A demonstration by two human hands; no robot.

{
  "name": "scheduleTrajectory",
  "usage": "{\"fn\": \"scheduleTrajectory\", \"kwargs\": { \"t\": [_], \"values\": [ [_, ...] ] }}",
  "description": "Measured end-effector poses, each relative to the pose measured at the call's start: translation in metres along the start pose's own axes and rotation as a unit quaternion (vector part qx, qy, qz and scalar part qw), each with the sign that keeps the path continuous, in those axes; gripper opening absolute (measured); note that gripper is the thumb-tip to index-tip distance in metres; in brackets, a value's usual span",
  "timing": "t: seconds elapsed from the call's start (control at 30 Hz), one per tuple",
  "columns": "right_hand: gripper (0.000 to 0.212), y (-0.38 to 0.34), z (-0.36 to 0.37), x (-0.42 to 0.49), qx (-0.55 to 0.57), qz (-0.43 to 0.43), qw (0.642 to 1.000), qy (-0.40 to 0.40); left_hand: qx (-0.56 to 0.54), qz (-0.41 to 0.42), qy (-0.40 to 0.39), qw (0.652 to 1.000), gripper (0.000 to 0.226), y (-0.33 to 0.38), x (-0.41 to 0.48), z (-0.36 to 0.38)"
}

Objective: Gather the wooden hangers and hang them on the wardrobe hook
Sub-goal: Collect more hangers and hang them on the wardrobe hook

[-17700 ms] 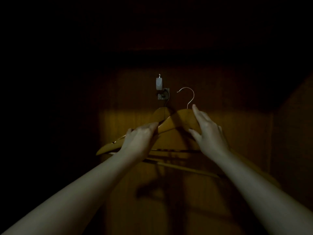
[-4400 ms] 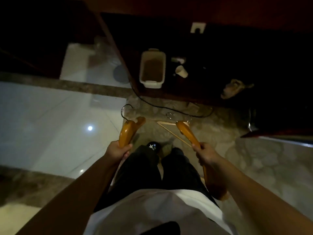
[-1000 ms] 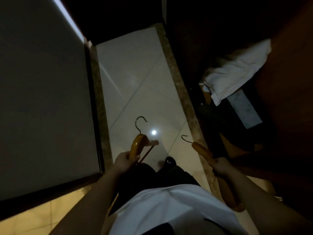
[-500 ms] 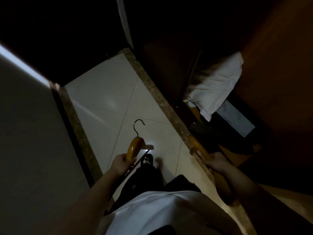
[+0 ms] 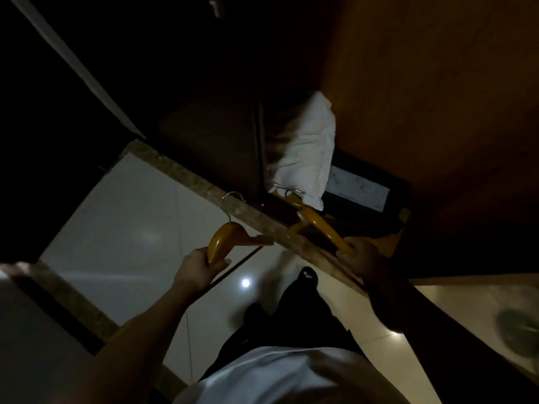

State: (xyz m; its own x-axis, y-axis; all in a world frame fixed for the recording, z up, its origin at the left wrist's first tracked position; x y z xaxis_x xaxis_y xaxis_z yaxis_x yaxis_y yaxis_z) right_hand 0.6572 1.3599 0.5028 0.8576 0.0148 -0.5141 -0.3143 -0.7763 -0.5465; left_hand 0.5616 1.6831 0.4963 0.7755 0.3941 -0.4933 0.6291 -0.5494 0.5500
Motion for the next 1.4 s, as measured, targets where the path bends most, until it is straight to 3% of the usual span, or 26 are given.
{"fn": "scheduleTrajectory", "kwargs": {
  "t": [0.13, 0.27, 0.4, 0.47, 0.53, 0.63, 0.73, 0.8, 0.87, 1.03, 1.13, 1.2, 1.4],
  "values": [
    [0.008, 0.004, -0.049, 0.027, 0.009, -0.003, 0.999, 0.053, 0.125, 0.095, -0.021, 0.987, 0.022, 0.070, 0.026, 0.003],
    [0.006, -0.006, -0.102, 0.052, 0.007, -0.024, 0.994, 0.104, 0.243, 0.229, -0.009, 0.943, 0.027, 0.141, 0.041, 0.007],
    [0.009, -0.016, -0.152, 0.067, -0.034, -0.040, 0.990, 0.131, 0.321, 0.409, -0.004, 0.854, 0.029, 0.205, 0.046, 0.009],
    [0.015, -0.021, -0.177, 0.071, -0.050, -0.052, 0.990, 0.120, 0.350, 0.544, 0.061, 0.760, 0.032, 0.234, 0.046, 0.009],
    [0.017, -0.026, -0.202, 0.069, -0.046, -0.066, 0.989, 0.121, 0.362, 0.627, 0.123, 0.679, 0.032, 0.259, 0.046, 0.010],
    [0.019, -0.030, -0.228, 0.060, -0.027, -0.083, 0.984, 0.153, 0.325, 0.666, 0.188, 0.645, 0.038, 0.294, 0.043, 0.008],
    [0.015, -0.033, -0.237, 0.051, 0.040, -0.102, 0.981, 0.157, 0.282, 0.685, 0.249, 0.624, 0.021, 0.319, 0.034, -0.001],
    [0.012, -0.035, -0.240, 0.041, 0.089, -0.108, 0.978, 0.154, 0.259, 0.696, 0.252, 0.621, 0.017, 0.332, 0.032, -0.010],
    [0.011, -0.040, -0.244, 0.028, 0.121, -0.118, 0.972, 0.160, 0.237, 0.696, 0.223, 0.640, 0.025, 0.344, 0.035, -0.021],
    [0.014, -0.064, -0.248, -0.003, 0.167, -0.158, 0.961, 0.157, 0.177, 0.636, 0.135, 0.739, 0.049, 0.367, 0.031, -0.048],
    [0.014, -0.082, -0.246, -0.019, 0.180, -0.181, 0.956, 0.147, 0.140, 0.588, 0.075, 0.793, 0.078, 0.381, 0.026, -0.060],
    [0.014, -0.091, -0.245, -0.027, 0.185, -0.184, 0.955, 0.142, 0.147, 0.587, 0.056, 0.794, 0.084, 0.388, 0.025, -0.065],
    [0.018, -0.105, -0.243, -0.038, 0.206, -0.190, 0.947, 0.159, 0.190, 0.615, 0.094, 0.759, 0.083, 0.397, 0.026, -0.078]
  ]
}}
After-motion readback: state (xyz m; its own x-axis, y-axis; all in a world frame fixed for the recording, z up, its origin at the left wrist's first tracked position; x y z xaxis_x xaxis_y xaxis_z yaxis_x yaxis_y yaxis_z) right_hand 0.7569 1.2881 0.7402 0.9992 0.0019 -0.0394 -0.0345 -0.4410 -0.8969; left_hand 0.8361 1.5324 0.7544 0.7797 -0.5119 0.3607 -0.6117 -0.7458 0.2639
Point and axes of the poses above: each hand's wrist, its own x-axis towards the middle knuckle, its own z-axis out of the palm, y = z × x, the point moved 3 cm from there along x, towards the middle knuckle, and after that the axes turned 7 degrees about y, right-handed, at the moved point
